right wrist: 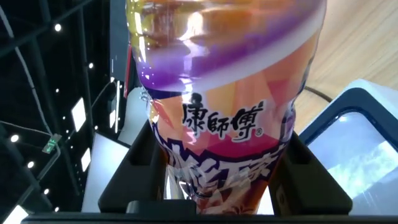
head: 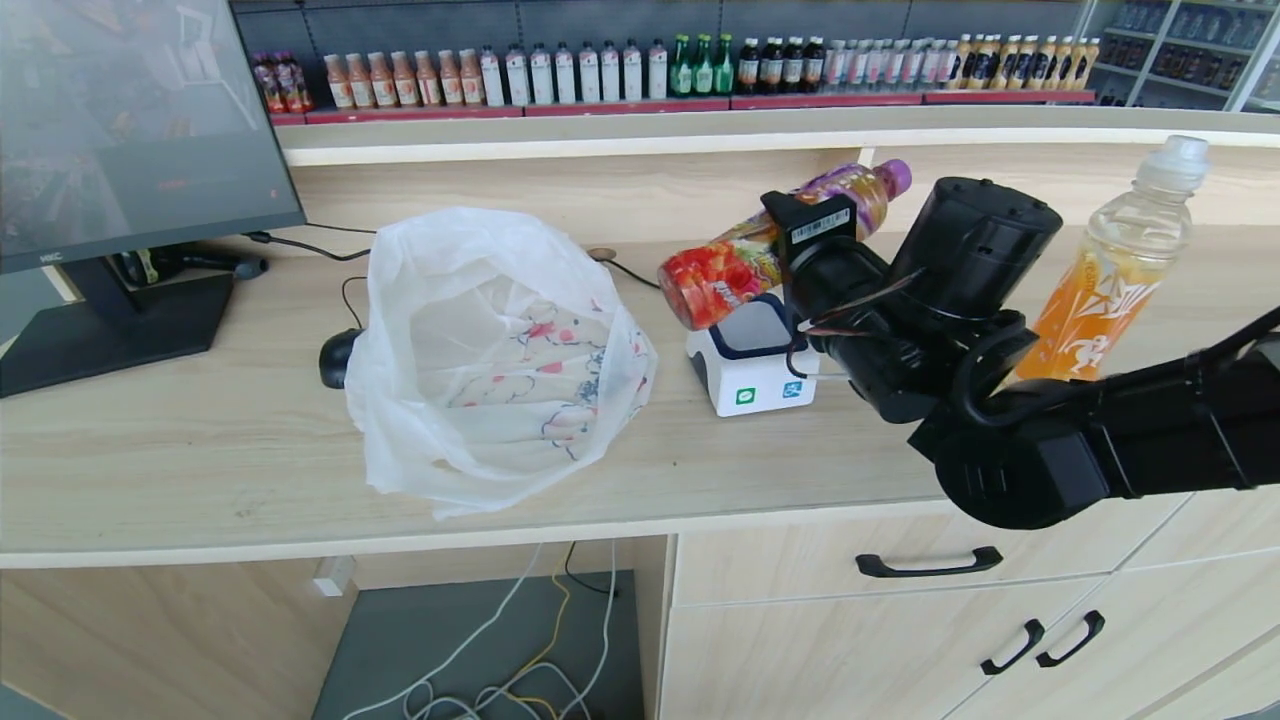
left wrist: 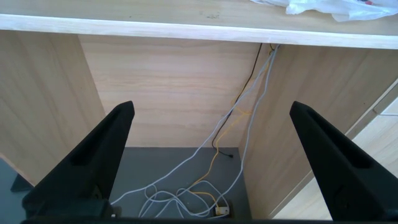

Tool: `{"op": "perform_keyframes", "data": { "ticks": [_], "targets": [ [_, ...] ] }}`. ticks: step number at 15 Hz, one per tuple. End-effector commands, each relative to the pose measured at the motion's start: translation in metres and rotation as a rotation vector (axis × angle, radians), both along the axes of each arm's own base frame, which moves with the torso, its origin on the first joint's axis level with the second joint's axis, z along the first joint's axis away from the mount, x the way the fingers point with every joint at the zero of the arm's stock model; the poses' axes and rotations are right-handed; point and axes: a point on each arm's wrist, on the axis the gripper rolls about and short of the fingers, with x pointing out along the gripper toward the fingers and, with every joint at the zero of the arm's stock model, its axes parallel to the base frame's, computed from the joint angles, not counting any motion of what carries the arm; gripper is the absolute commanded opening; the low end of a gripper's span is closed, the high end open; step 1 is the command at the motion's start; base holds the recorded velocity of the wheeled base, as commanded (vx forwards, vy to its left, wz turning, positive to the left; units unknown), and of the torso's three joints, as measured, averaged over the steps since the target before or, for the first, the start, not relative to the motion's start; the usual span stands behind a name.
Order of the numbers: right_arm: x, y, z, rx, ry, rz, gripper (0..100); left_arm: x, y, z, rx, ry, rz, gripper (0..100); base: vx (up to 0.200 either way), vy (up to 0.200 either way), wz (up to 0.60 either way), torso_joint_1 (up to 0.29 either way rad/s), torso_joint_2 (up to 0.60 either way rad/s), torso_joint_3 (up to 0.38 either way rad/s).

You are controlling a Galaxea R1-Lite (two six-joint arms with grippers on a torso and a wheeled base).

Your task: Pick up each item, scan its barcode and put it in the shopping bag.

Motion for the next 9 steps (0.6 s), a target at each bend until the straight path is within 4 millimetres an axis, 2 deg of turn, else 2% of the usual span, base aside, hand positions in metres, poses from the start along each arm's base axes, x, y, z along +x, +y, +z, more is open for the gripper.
{"op": "perform_keyframes", "data": {
  "ticks": [1, 6, 9],
  "targets": [
    [-0.001, 0.0, -0.008, -0.01, 0.024, 0.0, 0, 0.0, 0.0, 0.0, 0.0, -0.001, 0.001, 100, 0.0, 0.0, 0.0, 0.0, 0.0, 0.0],
    [0.0, -0.002, -0.011, -0.01, 0.018, 0.0, 0, 0.0, 0.0, 0.0, 0.0, -0.001, 0.001, 100, 0.0, 0.0, 0.0, 0.0, 0.0, 0.0],
    [0.013, -0.009, -0.018, -0.01, 0.031, -0.031, 0, 0.0, 0.0, 0.0, 0.0, -0.001, 0.001, 100, 0.0, 0.0, 0.0, 0.0, 0.0, 0.0]
  ]
}}
